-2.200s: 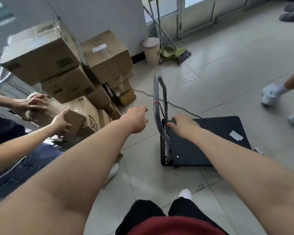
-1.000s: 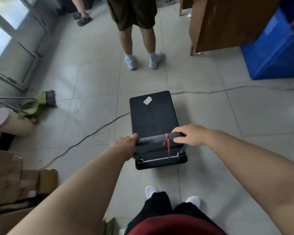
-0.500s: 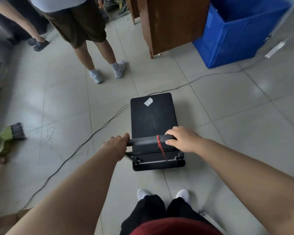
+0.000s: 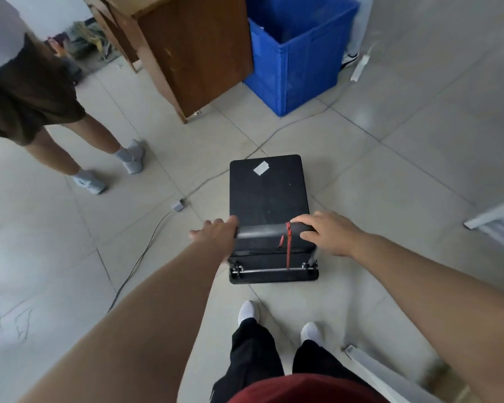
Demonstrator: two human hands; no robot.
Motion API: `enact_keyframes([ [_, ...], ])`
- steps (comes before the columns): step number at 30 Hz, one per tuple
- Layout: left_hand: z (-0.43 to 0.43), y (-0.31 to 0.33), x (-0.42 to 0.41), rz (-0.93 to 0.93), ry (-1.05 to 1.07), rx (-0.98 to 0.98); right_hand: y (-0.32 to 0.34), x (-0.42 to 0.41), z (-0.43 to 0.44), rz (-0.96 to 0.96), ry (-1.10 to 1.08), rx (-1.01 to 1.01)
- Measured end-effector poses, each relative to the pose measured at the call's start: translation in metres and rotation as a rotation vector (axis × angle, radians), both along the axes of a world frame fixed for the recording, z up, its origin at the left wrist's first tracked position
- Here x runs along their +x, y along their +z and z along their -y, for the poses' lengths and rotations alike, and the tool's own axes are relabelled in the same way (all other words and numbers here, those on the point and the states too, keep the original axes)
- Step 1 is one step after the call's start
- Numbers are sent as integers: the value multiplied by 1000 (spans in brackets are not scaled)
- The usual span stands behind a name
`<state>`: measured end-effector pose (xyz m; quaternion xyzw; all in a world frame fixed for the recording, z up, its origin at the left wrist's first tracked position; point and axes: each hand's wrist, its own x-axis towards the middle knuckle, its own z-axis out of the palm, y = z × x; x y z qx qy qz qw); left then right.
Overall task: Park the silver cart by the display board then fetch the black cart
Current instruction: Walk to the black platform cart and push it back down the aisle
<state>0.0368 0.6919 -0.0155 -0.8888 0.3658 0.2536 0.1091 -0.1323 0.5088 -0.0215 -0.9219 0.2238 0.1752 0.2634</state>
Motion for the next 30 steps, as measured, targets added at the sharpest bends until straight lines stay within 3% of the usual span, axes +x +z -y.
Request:
enact_keyframes([
  [9, 75, 5, 37, 74, -370, -24, -6, -11, 1, -18, -304, -100],
  [15, 102, -9, 37, 3, -586, -260, -12, -32, -2, -18, -492, -197],
  [21, 152, -16, 29, -124, -675, -256, -17, -51, 16, -6, -646, -229],
  [30, 232, -13, 29, -17, -719, -167, -24, -49, 81, 109, -686, -328],
])
